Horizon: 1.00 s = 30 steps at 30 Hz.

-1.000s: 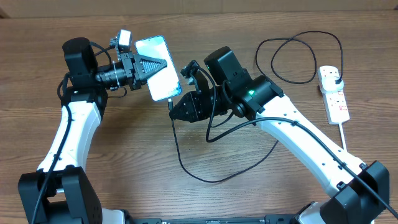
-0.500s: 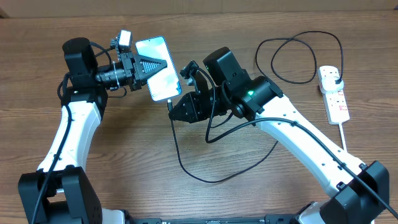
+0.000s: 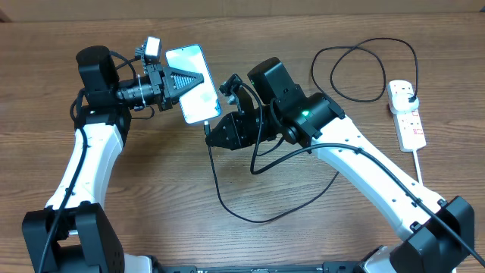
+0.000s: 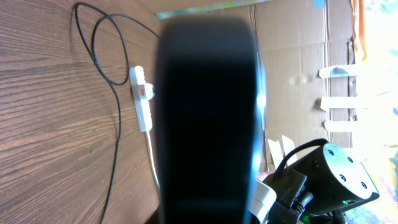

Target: Plug charger to phone and switch on socket

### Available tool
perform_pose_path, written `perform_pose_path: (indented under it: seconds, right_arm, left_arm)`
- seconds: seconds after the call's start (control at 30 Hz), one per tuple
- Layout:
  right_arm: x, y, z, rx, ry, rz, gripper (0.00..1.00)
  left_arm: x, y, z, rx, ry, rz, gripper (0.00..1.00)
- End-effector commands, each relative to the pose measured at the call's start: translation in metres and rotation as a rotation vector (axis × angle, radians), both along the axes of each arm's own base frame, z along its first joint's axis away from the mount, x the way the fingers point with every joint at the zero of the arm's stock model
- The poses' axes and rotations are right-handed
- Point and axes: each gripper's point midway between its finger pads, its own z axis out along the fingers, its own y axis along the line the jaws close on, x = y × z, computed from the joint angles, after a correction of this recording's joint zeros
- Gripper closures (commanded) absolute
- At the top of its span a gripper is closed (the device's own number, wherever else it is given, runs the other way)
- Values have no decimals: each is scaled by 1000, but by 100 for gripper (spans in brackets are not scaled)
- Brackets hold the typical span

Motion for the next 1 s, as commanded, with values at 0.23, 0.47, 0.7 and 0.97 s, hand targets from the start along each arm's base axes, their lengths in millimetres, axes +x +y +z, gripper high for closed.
perform_pose_path:
  seconds: [0.23,0.47,0.7,0.97]
  right_arm:
    - [-2,1,7,10,-13,3,96]
    - [-2,1,6,8,-15,2,96]
    - [-2,1,6,8,-14,2,96]
    - [-3,0,5,3,-8,2,96]
  left_arm:
    - [-11,-6,12,-8,-83,-69,96]
    - [-13,-11,13,-10,-87,-87,96]
    - [-16,-20,12,-4,-101,-106,95]
    - [-16,-20,12,15,-175,-111,95]
